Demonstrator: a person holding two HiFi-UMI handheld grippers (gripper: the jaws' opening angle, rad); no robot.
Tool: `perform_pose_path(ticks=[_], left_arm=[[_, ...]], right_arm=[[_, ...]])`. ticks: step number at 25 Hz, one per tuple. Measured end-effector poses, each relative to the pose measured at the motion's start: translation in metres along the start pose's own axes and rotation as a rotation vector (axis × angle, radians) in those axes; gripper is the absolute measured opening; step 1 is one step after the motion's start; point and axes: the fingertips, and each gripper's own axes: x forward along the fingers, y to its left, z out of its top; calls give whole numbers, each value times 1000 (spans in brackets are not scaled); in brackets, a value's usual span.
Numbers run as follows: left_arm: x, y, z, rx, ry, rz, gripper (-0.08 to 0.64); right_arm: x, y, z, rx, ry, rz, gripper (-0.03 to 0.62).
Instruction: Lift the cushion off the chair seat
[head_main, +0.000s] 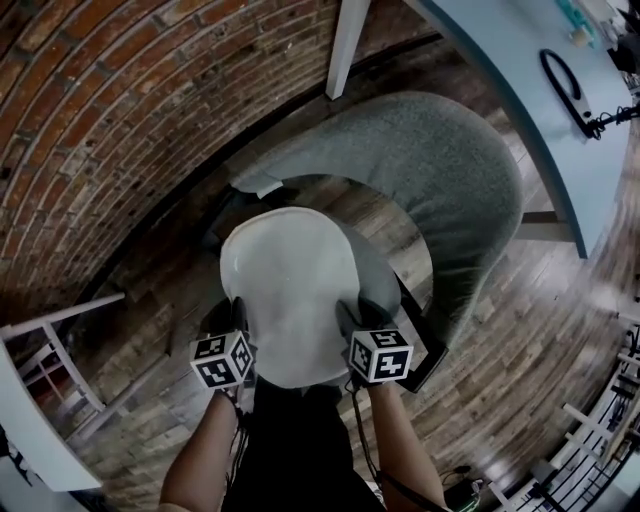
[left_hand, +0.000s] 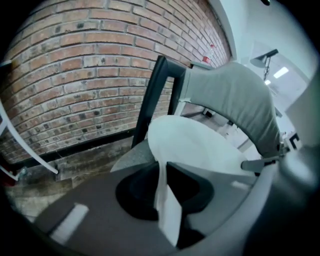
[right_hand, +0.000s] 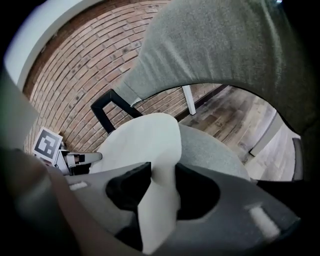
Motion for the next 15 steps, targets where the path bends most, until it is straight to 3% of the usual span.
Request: perform_pose_path(ticks=[6,15], left_arm=[[-40,-22,12,10,-46,-1,38],[-160,-64,62,92,-170,9,41]], right_arm=[[-45,14,11,-6,-29,-4,114],[-162,53,55,-67,-139,29,95]])
